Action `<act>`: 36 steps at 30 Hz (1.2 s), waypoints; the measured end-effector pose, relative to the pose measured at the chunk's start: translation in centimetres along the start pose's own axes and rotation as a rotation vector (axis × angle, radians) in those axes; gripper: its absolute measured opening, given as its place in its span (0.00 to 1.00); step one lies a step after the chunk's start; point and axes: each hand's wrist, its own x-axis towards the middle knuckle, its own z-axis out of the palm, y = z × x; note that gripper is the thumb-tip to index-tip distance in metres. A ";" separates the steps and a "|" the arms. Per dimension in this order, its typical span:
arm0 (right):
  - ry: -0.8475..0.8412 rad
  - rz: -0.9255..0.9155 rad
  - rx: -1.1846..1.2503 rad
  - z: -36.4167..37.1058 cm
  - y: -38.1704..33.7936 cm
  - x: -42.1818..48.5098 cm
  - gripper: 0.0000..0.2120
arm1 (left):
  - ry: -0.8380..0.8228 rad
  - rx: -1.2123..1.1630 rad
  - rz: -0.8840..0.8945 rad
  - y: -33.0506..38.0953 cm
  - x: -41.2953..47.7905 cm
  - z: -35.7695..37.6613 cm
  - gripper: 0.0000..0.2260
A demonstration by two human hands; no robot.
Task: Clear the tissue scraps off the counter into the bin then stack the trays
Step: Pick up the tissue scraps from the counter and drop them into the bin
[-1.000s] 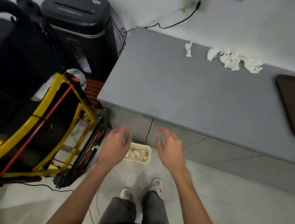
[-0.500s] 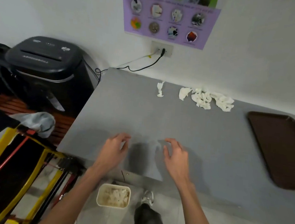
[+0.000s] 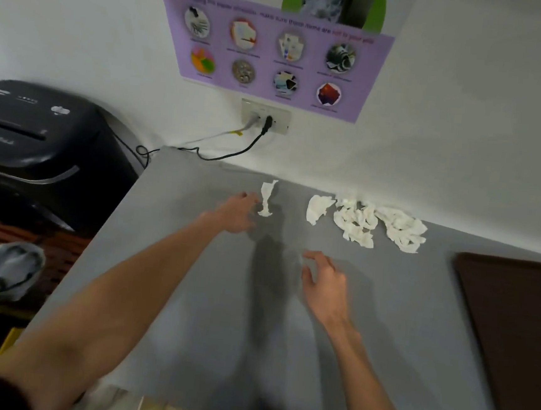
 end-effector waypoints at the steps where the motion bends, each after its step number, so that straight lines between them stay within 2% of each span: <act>1: 0.001 0.000 -0.007 -0.2 0.6 0.5 0.13 | -0.030 0.010 0.000 -0.3 1.9 -0.2 0.28; 3: -0.002 0.002 -0.017 -0.5 1.7 1.1 0.13 | -0.033 0.001 -0.010 -1.2 5.1 -0.1 0.34; 5: -0.006 0.002 -0.020 -1.0 2.5 1.7 0.13 | -0.003 -0.036 0.009 -2.2 7.6 1.0 0.35; 6: -0.013 -0.001 -0.020 -1.2 2.7 2.0 0.13 | 0.009 -0.043 0.013 -1.8 7.7 1.3 0.31; 9: -0.031 -0.013 -0.022 -1.6 2.9 3.5 0.13 | 0.077 -0.044 0.034 -1.6 7.8 2.5 0.11; 11: -0.034 -0.026 -0.055 -1.9 2.7 5.1 0.14 | 0.099 -0.010 0.006 -1.7 7.8 3.9 0.05; 14: 0.004 -0.047 -0.096 -1.9 1.7 9.1 0.18 | 0.088 -0.025 -0.047 -1.6 6.5 5.4 0.06; 16: 0.006 -0.039 -0.175 -1.6 0.8 12.5 0.22 | 0.116 -0.042 -0.019 -1.1 4.7 5.7 0.04; 18: -0.056 -0.036 -0.287 -0.7 0.7 16.0 0.27 | 0.145 -0.022 0.018 -0.7 2.8 6.1 0.05; 20: -0.188 -0.029 -0.387 0.3 1.2 18.4 0.29 | 0.170 -0.043 0.028 -0.3 1.1 6.4 0.06; 21: -0.193 -0.043 -0.420 0.9 1.5 19.0 0.27 | 0.175 -0.054 0.025 -0.3 0.4 6.7 0.06; 24: -0.043 -0.003 -0.367 2.1 0.8 18.5 0.11 | 0.171 -0.089 0.004 -1.5 -1.7 7.6 0.05; 26: -0.056 -0.065 -0.410 3.2 -0.1 16.4 0.11 | 0.178 -0.127 -0.015 -2.7 -3.5 8.2 0.04; 28: -0.059 -0.069 -0.382 4.5 -0.3 13.9 0.13 | 0.208 -0.180 -0.029 -3.9 -5.4 8.7 0.04; 32: -0.058 0.091 -0.158 6.5 -0.5 8.5 0.12 | 0.281 -0.255 -0.083 -4.3 -9.7 9.3 0.03; 36: 0.085 0.204 0.182 6.8 -3.8 0.0 0.13 | 0.369 -0.358 -0.084 -4.5 -15.4 10.0 0.04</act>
